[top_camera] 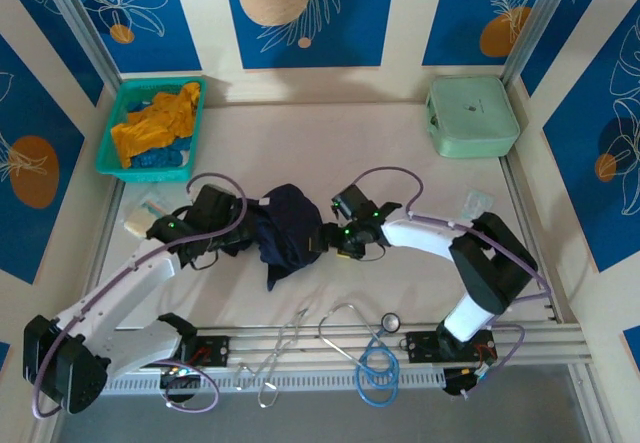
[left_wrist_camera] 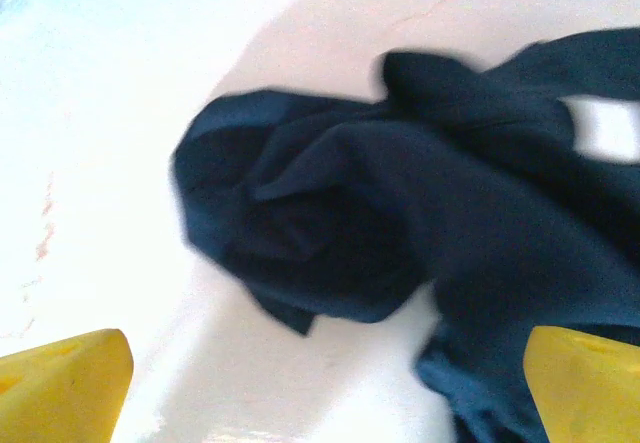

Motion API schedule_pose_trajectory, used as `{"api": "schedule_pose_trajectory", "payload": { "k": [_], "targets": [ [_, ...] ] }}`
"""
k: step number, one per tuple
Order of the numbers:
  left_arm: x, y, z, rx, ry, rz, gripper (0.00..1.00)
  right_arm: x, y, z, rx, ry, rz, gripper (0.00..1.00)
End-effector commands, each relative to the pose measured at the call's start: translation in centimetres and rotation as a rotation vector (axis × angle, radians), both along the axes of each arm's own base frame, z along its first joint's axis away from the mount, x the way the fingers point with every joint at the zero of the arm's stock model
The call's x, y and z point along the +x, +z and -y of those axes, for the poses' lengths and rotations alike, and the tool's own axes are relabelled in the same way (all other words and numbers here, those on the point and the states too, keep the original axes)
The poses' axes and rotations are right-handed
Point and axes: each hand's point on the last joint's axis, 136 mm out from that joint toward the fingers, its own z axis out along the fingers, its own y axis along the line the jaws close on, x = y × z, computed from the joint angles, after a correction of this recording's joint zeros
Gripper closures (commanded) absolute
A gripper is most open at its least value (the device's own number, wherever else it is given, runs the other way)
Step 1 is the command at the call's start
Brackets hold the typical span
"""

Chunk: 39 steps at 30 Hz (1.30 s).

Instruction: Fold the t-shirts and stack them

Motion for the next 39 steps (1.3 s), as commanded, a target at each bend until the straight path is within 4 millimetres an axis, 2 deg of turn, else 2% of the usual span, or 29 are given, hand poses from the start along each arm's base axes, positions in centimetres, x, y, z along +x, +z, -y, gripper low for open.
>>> {"api": "schedule_pose_trajectory", "payload": {
  "k": [1,4,7,12,16,17,19,22,23,24,31,39],
  "targets": [
    [-1.9,-3.9,-1.6,-0.029,0.085,-0.087,0.00,0.5,0.8,-2.8,0.094,-0.014,-0.006,0.30],
    [-1.4,-6.4,-1.9,-0.093,0.123,-0.066,0.02,0.8,0.2,-4.1,0.114,-0.007,-0.002,0.33],
    [0.2,-8.4,-1.7,-0.157,0.126,-0.031,0.07,1.4,-0.6,-5.2,0.114,-0.001,-0.004,0.43],
    [3.7,-9.1,0.4,-0.206,0.049,0.031,0.14,2.2,-1.4,-5.8,0.096,-0.003,0.000,0.79],
    [5.7,-9.7,2.0,-0.253,0.004,0.055,0.23,2.4,-1.7,-5.2,0.046,-0.009,0.010,1.00],
    [6.1,-9.9,2.4,-0.263,-0.010,0.061,0.28,2.5,-1.7,-4.9,0.029,-0.010,0.015,1.00],
    [6.8,-10.2,3.1,-0.279,-0.040,0.069,0.47,2.6,-1.6,-4.3,0.004,-0.015,0.024,1.00],
    [7.2,-10.1,3.6,-0.283,-0.074,0.082,0.88,2.7,-1.2,-3.2,-0.037,-0.023,0.045,1.00],
    [7.3,-9.9,3.6,-0.282,-0.081,0.087,0.98,2.8,-0.9,-2.7,-0.055,-0.027,0.056,1.00],
    [7.3,-9.7,3.6,-0.279,-0.088,0.091,1.00,2.9,-0.7,-2.2,-0.072,-0.030,0.066,1.00],
    [6.1,-6.0,2.5,-0.224,-0.110,0.135,1.00,3.9,2.5,2.7,-0.239,-0.048,0.171,1.00],
    [3.9,1.6,0.7,-0.149,-0.143,0.222,1.00,6.1,8.6,8.2,-0.374,-0.044,0.309,1.00]
  ]
}}
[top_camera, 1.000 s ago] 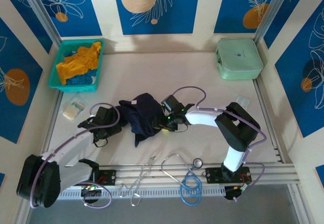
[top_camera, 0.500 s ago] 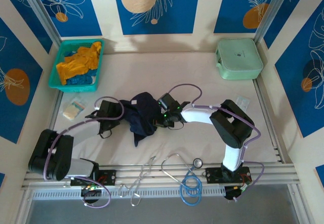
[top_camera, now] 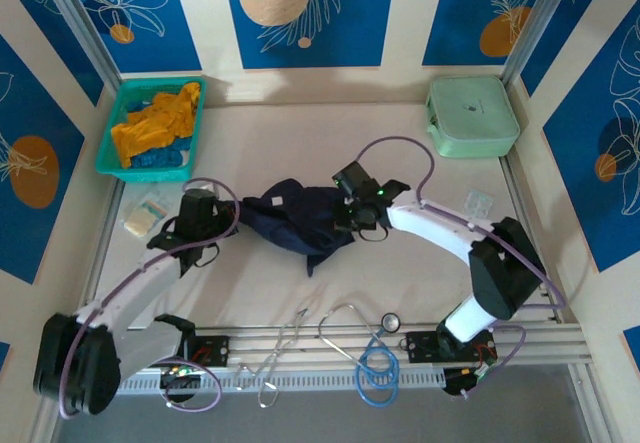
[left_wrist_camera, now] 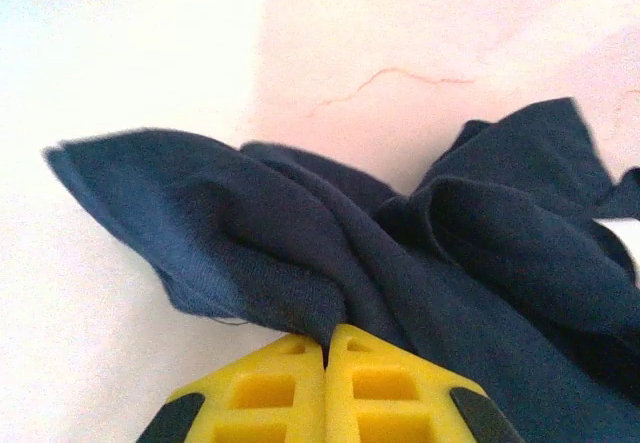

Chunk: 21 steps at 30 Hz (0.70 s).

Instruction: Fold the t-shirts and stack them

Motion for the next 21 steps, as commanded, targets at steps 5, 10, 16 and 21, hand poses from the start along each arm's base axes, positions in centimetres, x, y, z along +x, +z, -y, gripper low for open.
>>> {"api": "schedule_pose_trajectory", "payload": {
  "k": [5,10,16,21],
  "targets": [
    [-2.1,6.2,-0.1,0.058,-0.090,0.013,1.00,3.7,6.2,6.1,-0.119,0.002,0.115,1.00],
    [-3.2,9.8,0.1,0.048,-0.130,0.039,1.00,7.7,8.9,8.6,-0.159,-0.015,0.159,1.00],
    [-4.4,13.1,-0.1,0.049,-0.149,0.083,1.00,12.8,9.2,11.0,-0.245,-0.064,0.135,1.00],
    [-5.1,15.6,-0.7,0.071,-0.148,0.122,1.00,15.9,8.2,13.9,-0.286,-0.183,0.081,1.00]
  ]
}}
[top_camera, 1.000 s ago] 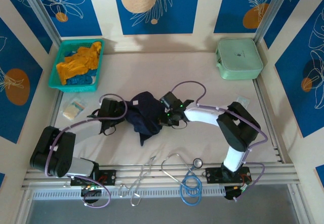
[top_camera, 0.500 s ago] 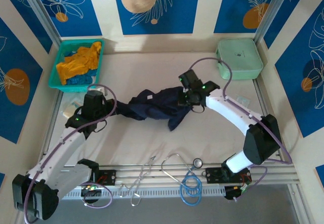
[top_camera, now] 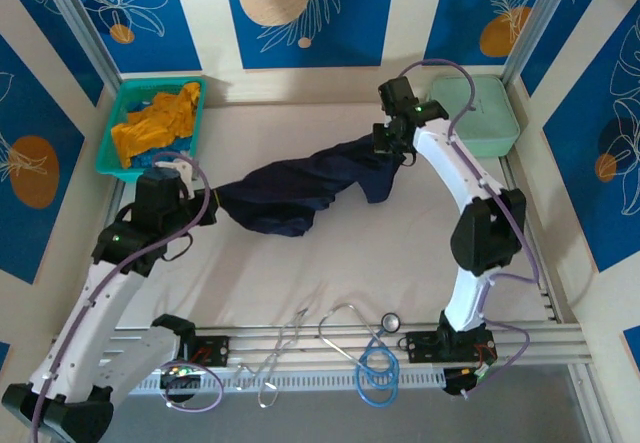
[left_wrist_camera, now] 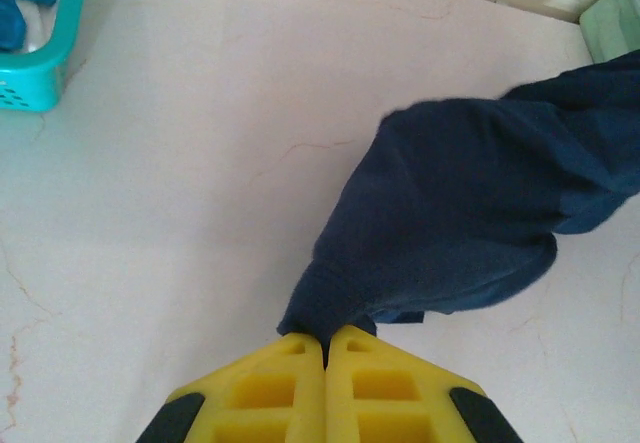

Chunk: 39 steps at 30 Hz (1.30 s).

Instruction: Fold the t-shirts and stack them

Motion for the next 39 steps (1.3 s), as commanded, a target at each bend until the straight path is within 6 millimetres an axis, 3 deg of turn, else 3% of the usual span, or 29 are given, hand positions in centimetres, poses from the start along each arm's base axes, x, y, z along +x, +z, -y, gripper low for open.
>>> {"api": "schedule_pose_trajectory", "payload": {
  "k": [1,2,5,6,7,9,13,19,24,27,39],
  "targets": [
    [-1.2,2.1,-0.3,0.023,-0.024,0.030,1.00,0.8,-0.3,3.0,-0.043,-0.088,-0.046,1.00],
    [-1.2,2.3,-0.2,0.019,-0.028,0.035,1.00,1.3,-0.9,3.2,-0.027,-0.102,-0.066,0.94],
    [-1.0,1.9,0.2,0.000,-0.036,0.026,1.00,1.6,-2.4,2.7,0.040,-0.104,-0.113,0.57],
    [-0.9,1.5,0.4,-0.010,-0.042,0.018,1.00,1.5,-2.7,2.3,0.057,-0.098,-0.120,0.49],
    [-0.7,1.0,0.7,-0.023,-0.047,0.010,1.00,1.0,-3.0,1.8,0.072,-0.088,-0.128,0.34],
    [-0.4,0.0,1.2,-0.044,-0.052,-0.004,1.00,-0.1,-3.5,1.0,0.094,-0.077,-0.131,0.22],
    [0.0,-1.0,1.3,-0.048,-0.044,-0.018,1.00,-4.6,-4.1,-1.6,0.188,-0.053,-0.146,0.21],
    [0.4,-0.3,1.3,-0.033,-0.046,-0.001,1.00,-12.3,-7.0,-5.7,0.244,-0.031,-0.215,0.28],
    [0.5,0.4,1.2,-0.022,-0.045,0.015,1.00,-16.1,-10.4,-7.2,0.167,-0.026,-0.274,0.35],
    [0.4,0.7,1.0,-0.013,-0.041,0.023,1.00,-15.9,-12.2,-7.8,0.168,-0.021,-0.298,0.34],
    [0.7,3.6,0.9,0.001,-0.048,0.079,1.00,-9.2,-14.5,-10.0,0.129,0.062,-0.206,0.28]
  ]
}}
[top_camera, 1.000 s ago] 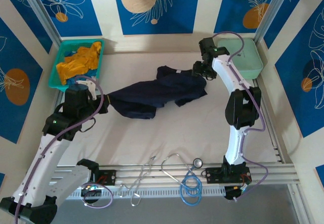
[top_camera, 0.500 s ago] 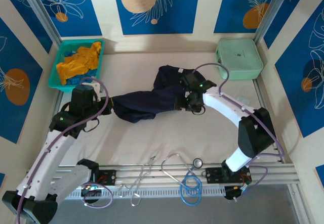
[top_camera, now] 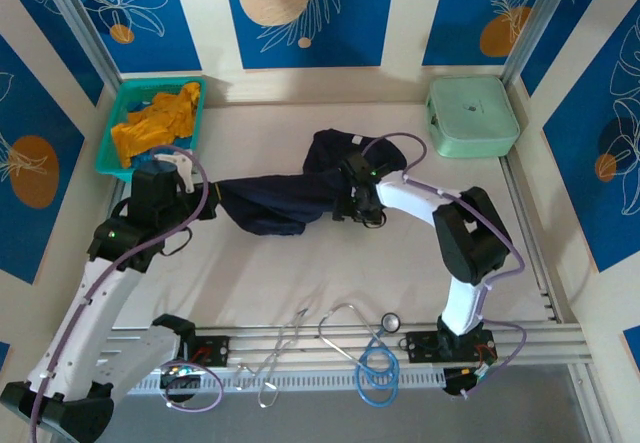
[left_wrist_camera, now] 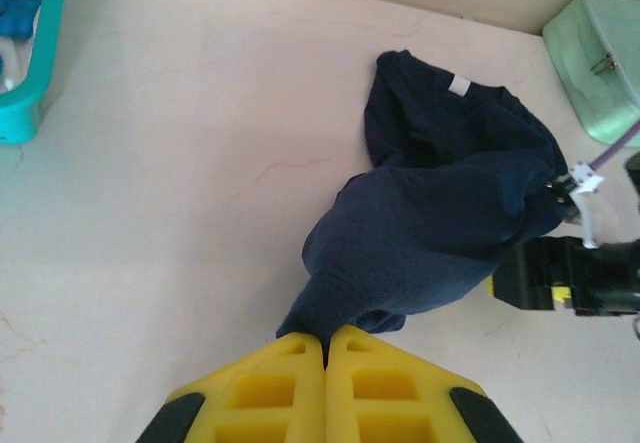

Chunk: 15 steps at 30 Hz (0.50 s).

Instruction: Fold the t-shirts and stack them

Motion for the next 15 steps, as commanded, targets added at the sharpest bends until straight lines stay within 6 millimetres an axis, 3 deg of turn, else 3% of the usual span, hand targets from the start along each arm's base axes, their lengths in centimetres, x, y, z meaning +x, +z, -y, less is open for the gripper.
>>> {"api": "schedule_pose_trajectory", "payload": {
  "k": [1,4,8,15],
  "targets": [
    [0.4,2.0,0.1,0.013,-0.009,0.048,1.00,2.7,0.3,-0.8,-0.007,0.020,0.068,0.28],
    [0.8,2.6,0.5,0.003,-0.022,0.057,1.00,4.3,-0.2,-0.6,-0.026,-0.004,0.083,0.34],
    [1.2,3.2,0.9,-0.009,-0.033,0.069,1.00,5.9,-0.9,-0.3,-0.033,-0.043,0.073,0.50],
    [1.4,3.2,0.9,0.000,-0.032,0.071,1.00,6.7,-1.8,0.1,-0.036,-0.076,0.039,0.78]
  ]
}}
